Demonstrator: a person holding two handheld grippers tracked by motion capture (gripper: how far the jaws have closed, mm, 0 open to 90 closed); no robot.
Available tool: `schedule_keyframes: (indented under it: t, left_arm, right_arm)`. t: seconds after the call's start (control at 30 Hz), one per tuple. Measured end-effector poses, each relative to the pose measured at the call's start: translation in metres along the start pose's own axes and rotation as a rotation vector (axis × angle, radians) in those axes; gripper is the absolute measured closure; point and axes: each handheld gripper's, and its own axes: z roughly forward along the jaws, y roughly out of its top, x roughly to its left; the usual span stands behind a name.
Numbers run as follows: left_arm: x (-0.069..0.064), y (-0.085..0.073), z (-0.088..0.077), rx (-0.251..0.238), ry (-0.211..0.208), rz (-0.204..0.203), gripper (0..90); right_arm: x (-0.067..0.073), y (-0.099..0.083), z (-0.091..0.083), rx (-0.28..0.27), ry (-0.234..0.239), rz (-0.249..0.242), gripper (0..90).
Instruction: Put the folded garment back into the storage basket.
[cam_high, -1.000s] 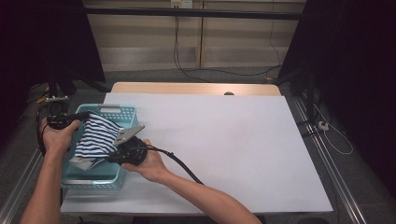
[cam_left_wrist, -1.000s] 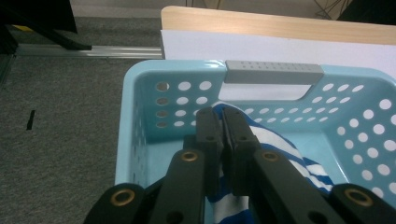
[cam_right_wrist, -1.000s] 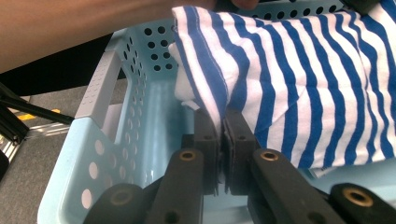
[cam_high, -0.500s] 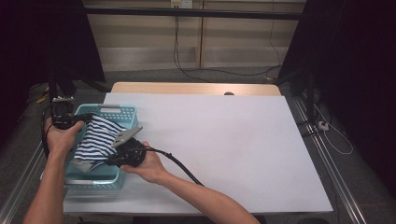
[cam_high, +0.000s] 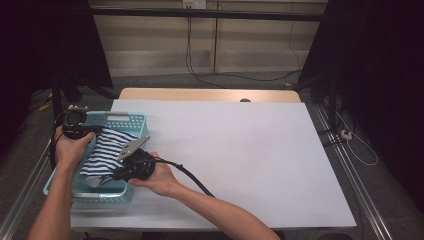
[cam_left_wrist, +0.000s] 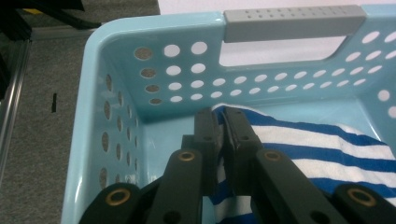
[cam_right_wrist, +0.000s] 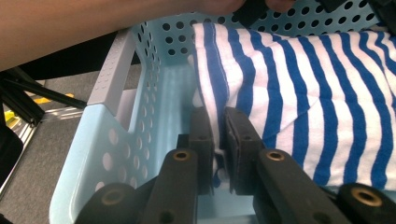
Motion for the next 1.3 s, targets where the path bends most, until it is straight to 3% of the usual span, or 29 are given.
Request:
schedule_keyframes:
  t: [0.07, 0.1, 0.13, 0.27, 0.33, 0.43, 0.53, 0.73, 0.8, 0.87, 0.97, 1.0, 1.23, 1.3]
  left_arm:
    - [0.002, 0.001, -0.004, -0.002, -0.029, -0.020, 76.2]
    - [0.002, 0.001, -0.007, -0.010, -0.022, -0.027, 67.6]
    - [0.004, 0.001, -0.009, -0.019, -0.035, -0.009, 63.4]
    - [0.007, 0.001, -0.014, -0.062, -0.027, -0.032, 48.0]
    - [0.006, 0.002, -0.016, -0.065, -0.010, -0.028, 42.6]
    - [0.005, 0.003, -0.017, -0.098, -0.029, -0.006, 33.9]
    - [0.004, 0.003, -0.020, -0.124, -0.019, 0.001, 25.8]
    - [0.005, 0.004, -0.029, -0.181, -0.026, -0.003, 10.8]
    - [0.005, 0.004, -0.032, -0.207, -0.045, -0.012, 8.7]
    - [0.005, 0.004, -0.036, -0.215, -0.035, 0.022, 5.8]
    - [0.005, 0.002, -0.041, -0.233, -0.074, 0.059, 4.8]
    - [0.005, 0.000, -0.043, -0.230, -0.103, 0.049, 4.8]
    - [0.001, -0.003, -0.054, -0.283, -0.104, 0.084, 4.1]
    - [-0.003, -0.004, -0.058, -0.293, -0.112, 0.060, 4.1]
  right_arm:
    - [0.001, 0.000, 0.000, 0.001, 0.017, 0.002, 77.0]
    - [0.001, 0.000, -0.001, 0.002, 0.026, 0.007, 75.0]
    - [0.002, 0.000, -0.002, 0.001, 0.030, 0.004, 72.1]
    - [0.001, 0.001, -0.003, -0.009, 0.028, 0.005, 61.4]
    - [0.000, 0.001, -0.004, -0.012, 0.019, 0.019, 55.8]
    - [0.000, 0.001, -0.008, -0.039, 0.012, 0.018, 50.1]
    - [0.000, 0.001, -0.011, -0.062, 0.002, 0.022, 43.4]
    - [-0.002, 0.002, -0.019, -0.110, -0.030, 0.042, 31.5]
    - [-0.001, 0.004, -0.020, -0.123, -0.038, 0.037, 28.4]
    - [0.001, 0.006, -0.022, -0.140, -0.049, 0.031, 24.4]
    - [0.002, 0.007, -0.024, -0.151, -0.061, 0.033, 20.0]
    - [0.001, 0.007, -0.025, -0.159, -0.066, 0.032, 17.7]
    - [-0.002, 0.004, -0.036, -0.184, -0.099, 0.043, 7.6]
    - [-0.003, 0.002, -0.039, -0.192, -0.126, 0.051, 7.6]
